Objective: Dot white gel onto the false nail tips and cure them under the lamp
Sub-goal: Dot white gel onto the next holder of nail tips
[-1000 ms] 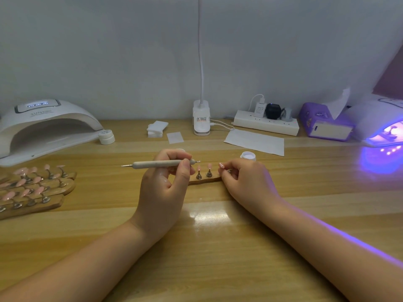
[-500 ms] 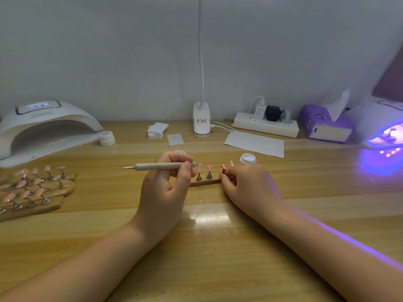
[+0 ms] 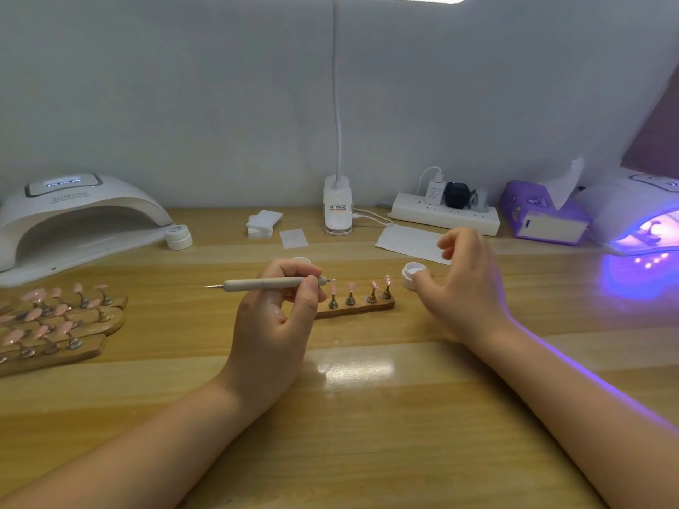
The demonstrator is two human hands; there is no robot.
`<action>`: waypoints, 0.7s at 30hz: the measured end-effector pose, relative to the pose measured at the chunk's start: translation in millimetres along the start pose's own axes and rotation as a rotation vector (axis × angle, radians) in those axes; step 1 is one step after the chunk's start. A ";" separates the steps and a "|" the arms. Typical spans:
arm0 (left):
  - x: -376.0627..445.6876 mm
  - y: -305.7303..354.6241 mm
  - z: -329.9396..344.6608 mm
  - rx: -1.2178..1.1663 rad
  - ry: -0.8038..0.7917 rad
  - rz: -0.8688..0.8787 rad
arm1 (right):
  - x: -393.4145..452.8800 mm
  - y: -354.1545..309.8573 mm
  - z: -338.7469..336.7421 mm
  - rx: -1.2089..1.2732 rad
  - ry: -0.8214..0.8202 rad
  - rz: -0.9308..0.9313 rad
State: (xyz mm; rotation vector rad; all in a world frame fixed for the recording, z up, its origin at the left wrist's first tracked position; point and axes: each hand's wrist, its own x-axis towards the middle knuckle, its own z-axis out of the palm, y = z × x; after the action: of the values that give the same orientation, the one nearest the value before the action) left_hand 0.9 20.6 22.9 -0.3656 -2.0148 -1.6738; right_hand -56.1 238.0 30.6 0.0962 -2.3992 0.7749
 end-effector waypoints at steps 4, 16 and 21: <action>0.3 0.4 0.0 0.007 0.000 0.003 | 6.6 18.8 4.8 -0.051 -0.272 0.177; 2.6 6.4 -0.4 0.013 0.018 0.019 | 9.0 30.5 12.5 0.098 -0.243 0.111; 11.6 23.5 -5.3 -0.047 0.037 0.051 | 10.3 5.4 1.2 0.230 -0.137 -0.053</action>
State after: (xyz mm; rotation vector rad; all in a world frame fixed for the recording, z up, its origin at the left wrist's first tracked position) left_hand 3.9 19.2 49.4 -0.3965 -1.9267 -1.6863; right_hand -66.4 243.0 33.0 0.3137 -2.4142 1.0475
